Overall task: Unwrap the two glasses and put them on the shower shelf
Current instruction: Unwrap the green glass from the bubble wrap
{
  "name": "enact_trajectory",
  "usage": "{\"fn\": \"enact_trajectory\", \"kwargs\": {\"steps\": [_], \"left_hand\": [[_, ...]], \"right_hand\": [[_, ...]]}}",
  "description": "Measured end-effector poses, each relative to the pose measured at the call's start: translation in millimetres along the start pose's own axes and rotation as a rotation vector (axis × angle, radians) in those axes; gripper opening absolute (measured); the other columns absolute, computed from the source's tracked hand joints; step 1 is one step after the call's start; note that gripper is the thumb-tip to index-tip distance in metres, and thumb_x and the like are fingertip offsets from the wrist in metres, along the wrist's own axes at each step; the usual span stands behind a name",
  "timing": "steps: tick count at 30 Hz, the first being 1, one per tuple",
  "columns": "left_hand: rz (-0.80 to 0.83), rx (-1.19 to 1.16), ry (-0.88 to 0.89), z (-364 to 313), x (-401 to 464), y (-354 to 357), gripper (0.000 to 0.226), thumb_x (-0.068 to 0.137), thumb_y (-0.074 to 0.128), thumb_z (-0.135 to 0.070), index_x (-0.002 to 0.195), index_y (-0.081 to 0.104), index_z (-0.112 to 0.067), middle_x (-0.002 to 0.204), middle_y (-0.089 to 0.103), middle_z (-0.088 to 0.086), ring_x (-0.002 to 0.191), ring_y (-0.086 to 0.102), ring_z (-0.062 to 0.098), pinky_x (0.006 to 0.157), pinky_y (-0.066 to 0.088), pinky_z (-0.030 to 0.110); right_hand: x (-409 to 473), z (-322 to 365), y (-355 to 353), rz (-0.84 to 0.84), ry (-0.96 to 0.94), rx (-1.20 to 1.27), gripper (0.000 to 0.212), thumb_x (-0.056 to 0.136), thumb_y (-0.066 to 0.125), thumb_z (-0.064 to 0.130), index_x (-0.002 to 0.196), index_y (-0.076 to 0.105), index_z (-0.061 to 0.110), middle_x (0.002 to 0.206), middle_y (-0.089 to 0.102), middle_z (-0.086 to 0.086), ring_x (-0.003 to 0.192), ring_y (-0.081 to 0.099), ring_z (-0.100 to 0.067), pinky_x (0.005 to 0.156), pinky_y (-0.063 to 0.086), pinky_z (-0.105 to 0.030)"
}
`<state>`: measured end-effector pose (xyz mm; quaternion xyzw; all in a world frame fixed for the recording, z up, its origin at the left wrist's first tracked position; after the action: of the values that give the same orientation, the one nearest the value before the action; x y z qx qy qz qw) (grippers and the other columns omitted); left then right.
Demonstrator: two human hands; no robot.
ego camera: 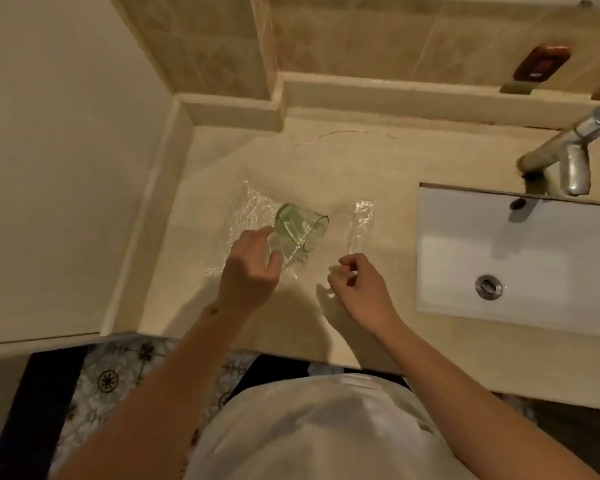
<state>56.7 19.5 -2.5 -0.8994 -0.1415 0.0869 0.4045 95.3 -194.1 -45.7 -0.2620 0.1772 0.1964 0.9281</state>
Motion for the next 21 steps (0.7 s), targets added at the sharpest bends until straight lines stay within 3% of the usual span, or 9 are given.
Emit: {"fn": "enact_trajectory", "kwargs": {"steps": [2,4,9,14,21], "left_hand": [[0.048,0.164,0.075,-1.8,15.5,4.8,0.047,0.091,0.05,-0.016,0.136,0.059,-0.004,0.123,0.062,0.019,0.108,0.059,0.036,0.095,0.051,0.047],[0.094,0.323,0.101,-6.5,27.3,13.4,0.052,0.092,0.045,-0.025,0.142,0.056,-0.018,0.138,0.057,0.014,0.124,0.054,0.034,0.102,0.046,0.044],[0.132,0.435,0.326,-13.7,42.3,40.6,0.052,0.097,0.049,-0.031,0.149,0.051,-0.026,0.161,0.037,0.015,0.151,0.029,0.037,0.12,0.026,0.055],[0.181,0.46,0.472,-10.8,46.8,60.2,0.053,0.1,0.044,-0.034,0.152,0.046,-0.025,0.166,0.027,0.013,0.155,0.018,0.037,0.121,0.019,0.061],[0.223,0.48,0.509,-8.4,50.8,71.6,0.055,0.102,0.041,-0.038,0.155,0.041,-0.023,0.166,0.026,0.014,0.155,0.018,0.036,0.122,0.018,0.058]], "right_hand": [[4.7,2.3,4.6,-0.05,0.041,-0.004,0.032,0.092,0.067,0.026,0.121,0.057,0.016,0.113,0.063,0.002,0.095,0.065,-0.017,0.084,0.053,-0.035],[3.9,1.7,8.1,-0.086,0.075,0.003,0.031,0.092,0.068,0.025,0.12,0.058,0.017,0.112,0.063,0.004,0.092,0.064,-0.016,0.082,0.052,-0.034],[5.2,-6.5,12.5,-0.136,0.122,-0.007,0.022,0.091,0.067,0.024,0.11,0.057,0.021,0.104,0.061,0.009,0.087,0.062,-0.009,0.075,0.047,-0.028],[18.5,-6.5,12.0,-0.179,0.132,-0.068,0.019,0.091,0.065,0.026,0.107,0.055,0.022,0.099,0.057,0.012,0.084,0.056,0.003,0.066,0.036,-0.013],[26.1,-15.0,12.1,-0.235,0.19,-0.173,0.019,0.089,0.065,0.031,0.096,0.049,0.023,0.089,0.056,0.008,0.075,0.053,-0.004,0.059,0.035,-0.02]]}}
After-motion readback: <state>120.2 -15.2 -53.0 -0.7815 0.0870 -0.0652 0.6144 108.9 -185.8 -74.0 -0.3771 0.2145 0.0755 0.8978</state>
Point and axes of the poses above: each hand's wrist, its own x-axis towards the middle knuckle, its own y-axis out of the palm, z = x × y, the point moved 6 cm from there along x, towards the middle knuckle
